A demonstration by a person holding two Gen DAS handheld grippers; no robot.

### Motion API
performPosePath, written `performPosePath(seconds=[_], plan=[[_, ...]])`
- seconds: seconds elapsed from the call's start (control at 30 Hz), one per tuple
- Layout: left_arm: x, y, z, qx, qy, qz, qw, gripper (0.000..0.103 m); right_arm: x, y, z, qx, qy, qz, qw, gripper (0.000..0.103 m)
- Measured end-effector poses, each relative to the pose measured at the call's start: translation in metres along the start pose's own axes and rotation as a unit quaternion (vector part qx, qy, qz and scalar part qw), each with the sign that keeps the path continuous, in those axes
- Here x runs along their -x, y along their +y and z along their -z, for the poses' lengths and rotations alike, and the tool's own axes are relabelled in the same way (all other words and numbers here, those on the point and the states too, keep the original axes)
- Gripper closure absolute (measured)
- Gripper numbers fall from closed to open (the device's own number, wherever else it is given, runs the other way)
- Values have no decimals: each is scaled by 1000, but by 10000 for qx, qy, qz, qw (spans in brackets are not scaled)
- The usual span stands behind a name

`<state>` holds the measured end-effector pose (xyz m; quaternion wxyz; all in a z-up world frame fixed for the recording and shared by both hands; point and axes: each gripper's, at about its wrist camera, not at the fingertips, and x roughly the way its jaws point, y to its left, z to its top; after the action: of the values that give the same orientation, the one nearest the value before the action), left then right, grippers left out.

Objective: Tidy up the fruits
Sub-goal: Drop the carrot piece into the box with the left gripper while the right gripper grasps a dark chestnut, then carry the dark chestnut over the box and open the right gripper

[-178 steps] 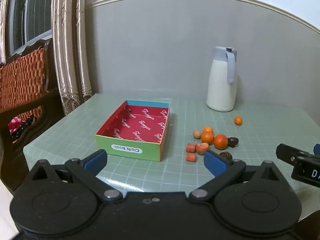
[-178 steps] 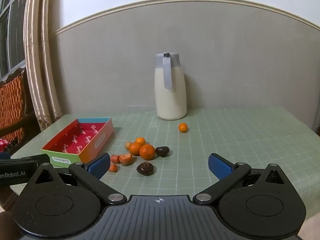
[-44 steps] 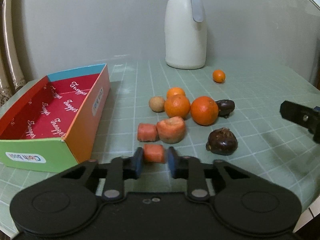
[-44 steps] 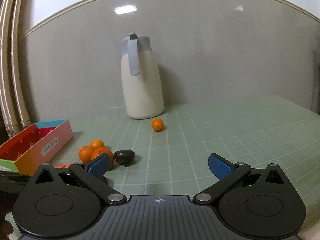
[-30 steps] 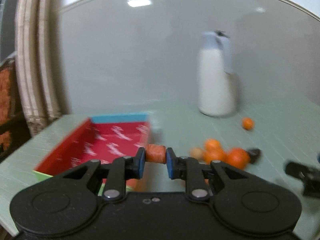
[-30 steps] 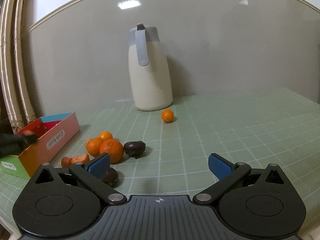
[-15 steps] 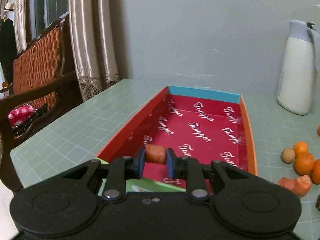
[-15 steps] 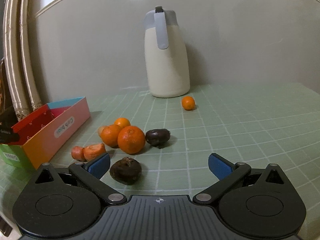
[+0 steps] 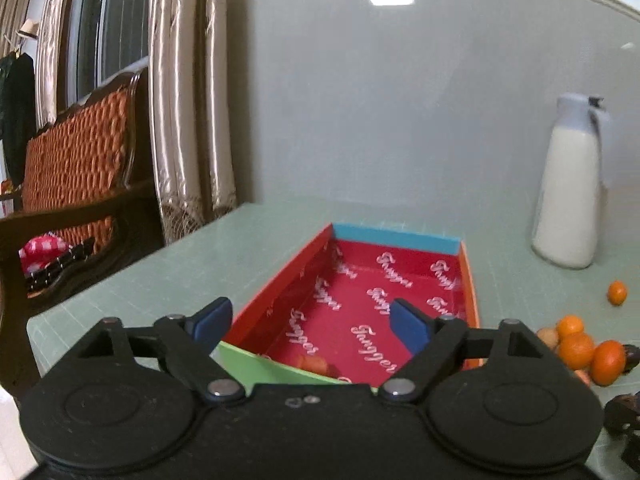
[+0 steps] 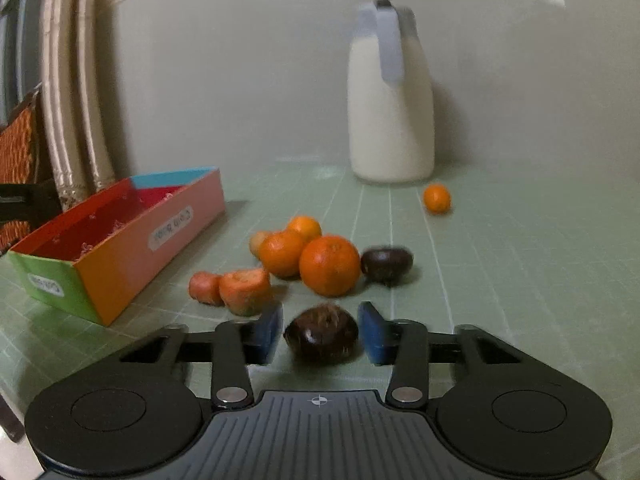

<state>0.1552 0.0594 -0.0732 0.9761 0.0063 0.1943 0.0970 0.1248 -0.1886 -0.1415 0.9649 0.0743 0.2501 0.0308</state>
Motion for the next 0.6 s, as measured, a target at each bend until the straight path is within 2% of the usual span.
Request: performPosePath(seconds=[0.07, 0.2, 0.4, 0.5, 0.6], plan=[[3, 6, 0, 78, -17, 17, 10000, 20, -2, -3, -1, -144, 21, -7, 9999, 60], [2, 23, 0, 292, 81, -113, 9995, 19, -2, 0, 1, -16, -22, 29, 10000, 60], [5, 61, 3, 803, 329, -335, 9957, 18, -1, 19, 9, 646, -32, 80, 9979, 60], [8, 80, 6, 1035, 402, -460, 9928, 18, -1, 16, 9, 467, -61, 27, 9989, 65], [12, 96, 7, 1268, 406, -595, 9893, 17, 4, 10, 7, 149, -111, -90, 9998, 65]])
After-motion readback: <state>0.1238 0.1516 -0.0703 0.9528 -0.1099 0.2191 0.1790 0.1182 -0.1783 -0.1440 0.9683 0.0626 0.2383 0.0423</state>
